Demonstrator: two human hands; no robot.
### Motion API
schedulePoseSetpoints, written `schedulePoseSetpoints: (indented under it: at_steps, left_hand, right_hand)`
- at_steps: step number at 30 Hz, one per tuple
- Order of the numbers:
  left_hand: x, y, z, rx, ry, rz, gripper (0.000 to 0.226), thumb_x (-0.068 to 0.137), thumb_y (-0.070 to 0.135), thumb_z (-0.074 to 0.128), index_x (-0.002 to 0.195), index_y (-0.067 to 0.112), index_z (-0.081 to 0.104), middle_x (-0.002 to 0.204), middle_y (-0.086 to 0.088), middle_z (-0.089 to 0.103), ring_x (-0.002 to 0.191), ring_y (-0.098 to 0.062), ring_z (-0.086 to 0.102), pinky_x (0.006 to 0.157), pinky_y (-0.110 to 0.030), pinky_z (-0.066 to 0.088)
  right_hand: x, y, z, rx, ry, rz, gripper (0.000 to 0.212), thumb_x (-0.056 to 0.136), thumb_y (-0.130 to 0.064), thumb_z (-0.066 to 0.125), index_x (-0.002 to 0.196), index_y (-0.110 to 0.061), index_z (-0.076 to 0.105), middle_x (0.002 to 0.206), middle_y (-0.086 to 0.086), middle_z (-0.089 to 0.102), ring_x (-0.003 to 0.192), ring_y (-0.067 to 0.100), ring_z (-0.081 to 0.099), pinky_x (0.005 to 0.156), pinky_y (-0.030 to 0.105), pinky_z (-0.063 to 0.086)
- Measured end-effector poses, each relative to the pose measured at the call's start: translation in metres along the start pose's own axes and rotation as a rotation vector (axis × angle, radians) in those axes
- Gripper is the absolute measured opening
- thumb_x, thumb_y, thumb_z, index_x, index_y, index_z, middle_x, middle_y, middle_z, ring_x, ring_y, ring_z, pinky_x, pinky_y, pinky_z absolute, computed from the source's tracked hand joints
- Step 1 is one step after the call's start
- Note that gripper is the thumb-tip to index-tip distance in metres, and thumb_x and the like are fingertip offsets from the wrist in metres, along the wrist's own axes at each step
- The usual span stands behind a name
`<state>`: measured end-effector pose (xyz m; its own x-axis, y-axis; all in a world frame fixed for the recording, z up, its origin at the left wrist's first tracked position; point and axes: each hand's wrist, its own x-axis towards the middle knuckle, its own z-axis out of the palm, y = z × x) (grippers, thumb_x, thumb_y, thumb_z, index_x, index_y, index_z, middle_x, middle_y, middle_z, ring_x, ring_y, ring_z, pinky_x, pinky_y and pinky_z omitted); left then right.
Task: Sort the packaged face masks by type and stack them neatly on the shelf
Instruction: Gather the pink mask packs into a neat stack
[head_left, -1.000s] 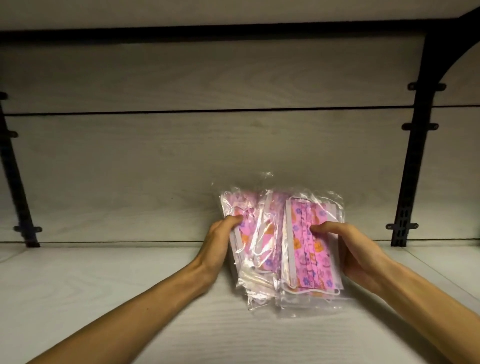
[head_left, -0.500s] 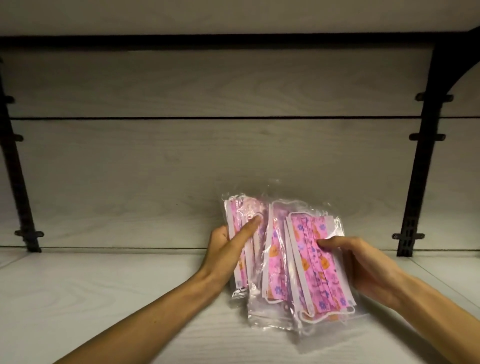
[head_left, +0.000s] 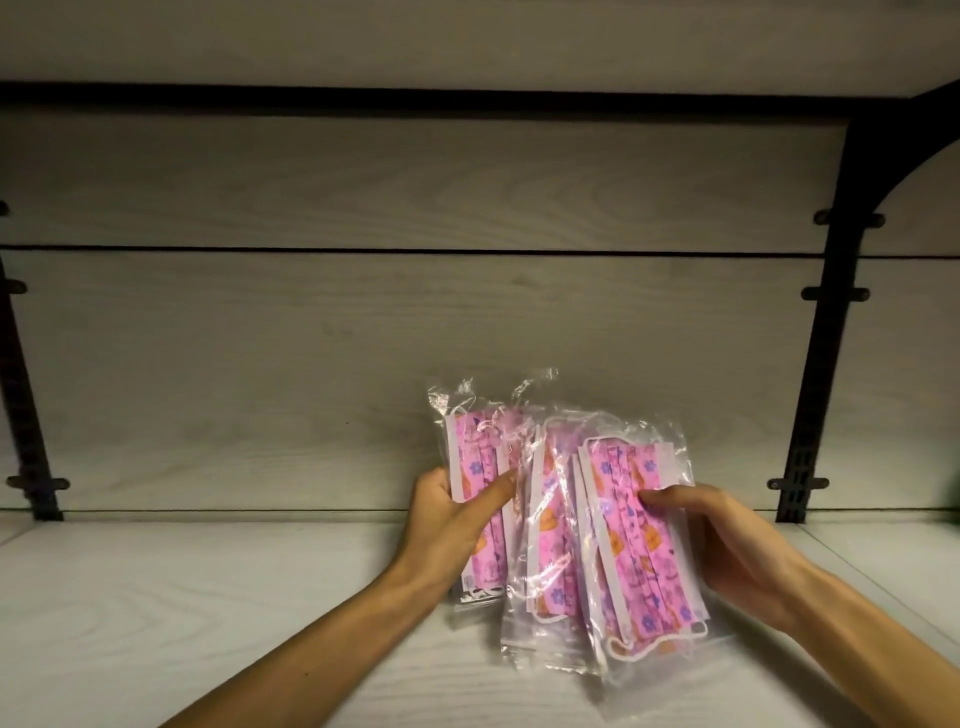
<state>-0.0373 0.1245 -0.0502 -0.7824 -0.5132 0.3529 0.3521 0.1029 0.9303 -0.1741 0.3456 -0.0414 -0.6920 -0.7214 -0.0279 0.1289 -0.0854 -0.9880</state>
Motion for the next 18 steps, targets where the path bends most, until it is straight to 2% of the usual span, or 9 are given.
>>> schedulePoseSetpoints:
  at_steps: [3, 5, 7, 9, 11, 13, 15, 17, 18]
  left_hand:
    - [-0.0001, 0.0005, -0.0014, 0.008, -0.005, 0.015, 0.012, 0.083, 0.020, 0.078, 0.081, 0.009, 0.073, 0.073, -0.011, 0.071, 0.067, -0.026, 0.065, 0.063, -0.030, 0.053]
    - [0.0008, 0.0013, -0.0010, -0.007, -0.014, 0.005, 0.038, 0.084, 0.032, 0.077, 0.088, -0.005, 0.068, 0.079, -0.018, 0.063, 0.072, -0.030, 0.058, 0.071, -0.038, 0.049]
    - [0.0022, 0.0002, -0.0022, -0.021, -0.033, -0.026, 0.063, 0.083, 0.048, 0.071, 0.095, -0.013, 0.060, 0.083, -0.016, 0.058, 0.075, -0.029, 0.055, 0.075, -0.038, 0.051]
    - [0.0029, 0.0003, -0.0033, -0.021, -0.053, -0.043, 0.056, 0.084, 0.051, 0.064, 0.090, -0.005, 0.068, 0.083, -0.019, 0.064, 0.074, -0.030, 0.062, 0.073, -0.027, 0.054]
    - [0.0039, 0.0005, -0.0044, 0.003, -0.072, -0.057, 0.034, 0.094, 0.037, 0.060, 0.083, 0.009, 0.075, 0.087, -0.020, 0.074, 0.080, -0.031, 0.071, 0.071, -0.018, 0.055]
    - [0.0061, 0.0003, -0.0057, 0.012, -0.056, -0.082, 0.026, 0.098, 0.022, 0.058, 0.081, 0.013, 0.075, 0.089, -0.018, 0.075, 0.084, -0.029, 0.073, 0.075, -0.023, 0.057]
    - [0.0079, 0.0008, -0.0056, 0.014, -0.020, -0.102, 0.020, 0.097, 0.016, 0.058, 0.086, 0.010, 0.074, 0.092, -0.020, 0.075, 0.087, -0.030, 0.073, 0.086, -0.036, 0.058]
    - [0.0086, 0.0013, -0.0056, 0.048, -0.005, -0.117, 0.022, 0.097, 0.019, 0.058, 0.098, 0.001, 0.071, 0.101, -0.026, 0.073, 0.092, -0.034, 0.072, 0.094, -0.043, 0.054]
    - [0.0082, 0.0015, -0.0057, 0.062, -0.012, -0.125, 0.031, 0.097, 0.025, 0.059, 0.104, -0.004, 0.068, 0.104, -0.031, 0.069, 0.092, -0.036, 0.071, 0.094, -0.043, 0.052]
  right_hand:
    - [-0.0015, 0.0001, 0.0011, -0.032, -0.026, 0.007, 0.058, 0.068, -0.025, 0.079, 0.110, 0.008, 0.058, 0.096, 0.027, 0.067, 0.079, 0.034, 0.067, 0.075, 0.040, 0.058]
    - [-0.0018, 0.0007, 0.0015, -0.040, -0.016, 0.003, 0.055, 0.076, -0.023, 0.080, 0.113, 0.010, 0.055, 0.095, 0.027, 0.066, 0.078, 0.034, 0.065, 0.075, 0.041, 0.057]
    - [-0.0024, -0.0001, 0.0017, -0.032, -0.001, 0.001, 0.049, 0.080, -0.021, 0.073, 0.113, 0.010, 0.054, 0.092, 0.025, 0.066, 0.075, 0.032, 0.065, 0.072, 0.041, 0.056]
    - [-0.0036, -0.0024, 0.0028, -0.012, 0.000, -0.015, 0.046, 0.078, -0.020, 0.073, 0.109, 0.009, 0.055, 0.087, 0.022, 0.068, 0.071, 0.030, 0.066, 0.067, 0.038, 0.057]
    - [-0.0041, -0.0046, 0.0032, 0.019, 0.019, -0.055, 0.046, 0.073, -0.018, 0.076, 0.106, 0.008, 0.057, 0.080, 0.017, 0.070, 0.064, 0.025, 0.067, 0.060, 0.033, 0.058]
    - [-0.0046, -0.0056, 0.0019, 0.081, 0.037, -0.110, 0.041, 0.072, -0.014, 0.070, 0.104, 0.008, 0.057, 0.071, 0.011, 0.071, 0.056, 0.018, 0.067, 0.051, 0.027, 0.056]
    - [-0.0049, -0.0060, -0.0008, 0.155, 0.052, -0.158, 0.036, 0.072, -0.010, 0.065, 0.103, 0.006, 0.057, 0.068, 0.009, 0.071, 0.053, 0.015, 0.067, 0.048, 0.025, 0.055]
    - [-0.0052, -0.0068, -0.0023, 0.203, 0.064, -0.189, 0.034, 0.070, -0.009, 0.064, 0.100, 0.005, 0.058, 0.067, 0.010, 0.071, 0.054, 0.016, 0.068, 0.048, 0.024, 0.055]
    - [-0.0047, -0.0070, -0.0030, 0.209, 0.069, -0.200, 0.034, 0.070, -0.009, 0.064, 0.100, 0.005, 0.058, 0.067, 0.009, 0.071, 0.054, 0.016, 0.068, 0.048, 0.024, 0.055]
